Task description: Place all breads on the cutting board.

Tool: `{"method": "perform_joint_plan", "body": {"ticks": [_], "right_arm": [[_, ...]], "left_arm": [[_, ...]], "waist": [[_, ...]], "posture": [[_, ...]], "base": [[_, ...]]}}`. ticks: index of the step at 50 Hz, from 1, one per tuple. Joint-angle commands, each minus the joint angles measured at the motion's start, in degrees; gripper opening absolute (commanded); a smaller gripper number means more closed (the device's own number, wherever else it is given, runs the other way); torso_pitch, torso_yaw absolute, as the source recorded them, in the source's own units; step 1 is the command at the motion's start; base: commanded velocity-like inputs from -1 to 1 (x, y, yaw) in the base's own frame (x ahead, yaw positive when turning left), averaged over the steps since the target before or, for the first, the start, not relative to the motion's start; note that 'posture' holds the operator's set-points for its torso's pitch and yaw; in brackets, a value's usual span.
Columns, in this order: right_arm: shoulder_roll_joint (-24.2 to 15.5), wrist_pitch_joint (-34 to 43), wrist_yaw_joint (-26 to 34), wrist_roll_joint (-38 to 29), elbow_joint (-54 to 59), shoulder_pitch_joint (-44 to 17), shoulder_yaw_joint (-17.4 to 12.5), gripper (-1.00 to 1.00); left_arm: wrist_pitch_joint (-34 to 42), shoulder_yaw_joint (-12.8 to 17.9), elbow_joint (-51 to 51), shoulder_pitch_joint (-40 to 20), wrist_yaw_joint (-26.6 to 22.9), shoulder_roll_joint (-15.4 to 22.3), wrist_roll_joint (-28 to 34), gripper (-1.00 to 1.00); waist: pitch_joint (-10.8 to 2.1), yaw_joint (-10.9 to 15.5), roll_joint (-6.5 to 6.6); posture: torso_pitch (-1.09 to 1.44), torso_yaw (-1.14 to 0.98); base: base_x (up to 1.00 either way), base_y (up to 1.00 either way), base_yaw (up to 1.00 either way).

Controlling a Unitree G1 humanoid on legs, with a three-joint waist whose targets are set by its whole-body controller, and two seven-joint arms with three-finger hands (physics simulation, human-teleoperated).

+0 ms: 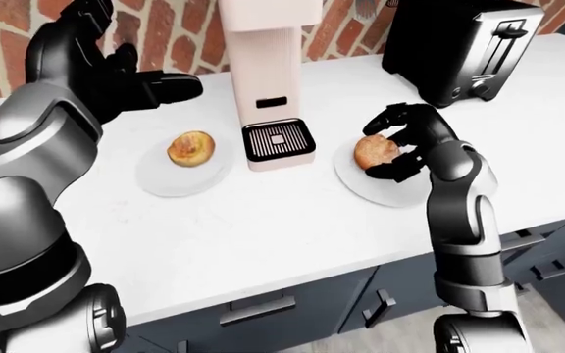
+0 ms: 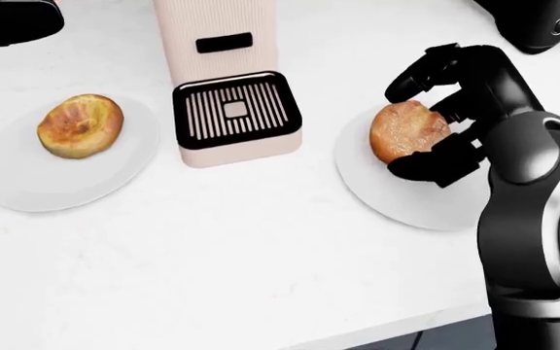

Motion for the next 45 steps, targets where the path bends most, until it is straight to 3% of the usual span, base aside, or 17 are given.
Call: {"method": "perform_joint_plan", "body": {"ticks": [1, 4, 10, 17, 22, 27, 31, 45], "right_arm": [[-1.07, -0.36, -0.77, 0.19, -2.15, -2.97, -0.34, -0.32], [-1.72, 0.93, -0.15, 0.35, -2.13, -5.11, -0.2, -0.47], [-2.41, 2.17, 0.27, 0.66, -0.6, -9.63, 0.09, -1.0], [-3.44, 3.38, 0.94, 0.74, 1.36, -14.45, 0.15, -1.0], [-3.86, 3.81, 0.57, 1.54, 3.77, -18.09, 0.17, -1.0], [-4.18, 3.56, 0.11, 2.08, 6.32, -21.23, 0.43, -1.0], [-4.44, 3.56, 0.12, 2.29, 7.19, -22.47, 0.45, -1.0], [-5.01, 3.23, -0.29, 2.92, 7.6, -22.52, 0.2, -1.0]], "left_arm": [[-1.3, 0.85, -1.4, -1.96, 0.07, 0.9, -0.08, 1.0], [-1.44, 0.75, -1.35, -1.63, -0.25, 1.12, 0.1, 1.0], [-1.16, 1.39, -2.15, -0.62, -0.49, 1.49, -0.11, 1.0], [-2.25, 0.65, -0.71, 0.38, -2.96, 2.69, 1.64, 1.0], [-4.6, -0.93, 2.71, 2.1, -10.71, 5.08, 6.67, 1.0], [-5.88, -1.77, 2.97, 5.38, -18.14, 5.09, 12.45, 1.0], [-7.1, -3.67, 3.66, 6.23, -24.71, 4.73, 18.11, 1.0], [-16.35, -7.53, 12.65, 5.0, -39.51, -1.36, 38.91, 1.0]], "waist": [[-1.7, -0.03, 0.03], [-1.65, -0.04, 0.08], [-1.53, -0.17, 0.3], [-1.44, -0.24, 0.4], [-1.43, -0.23, 0.5], [-1.37, -0.27, 0.75], [-1.38, -0.2, 0.65], [-1.55, 0.16, -0.3]], "posture": [[0.0, 0.0], [0.0, 0.0], [0.0, 0.0], [0.0, 0.0], [0.0, 0.0], [0.0, 0.0], [0.0, 0.0], [0.0, 0.0]], "base": [[0.0, 0.0, 0.0], [0.0, 0.0, 0.0], [0.0, 0.0, 0.0], [0.0, 0.0, 0.0], [0.0, 0.0, 0.0], [0.0, 0.0, 0.0], [0.0, 0.0, 0.0], [0.0, 0.0, 0.0]]}}
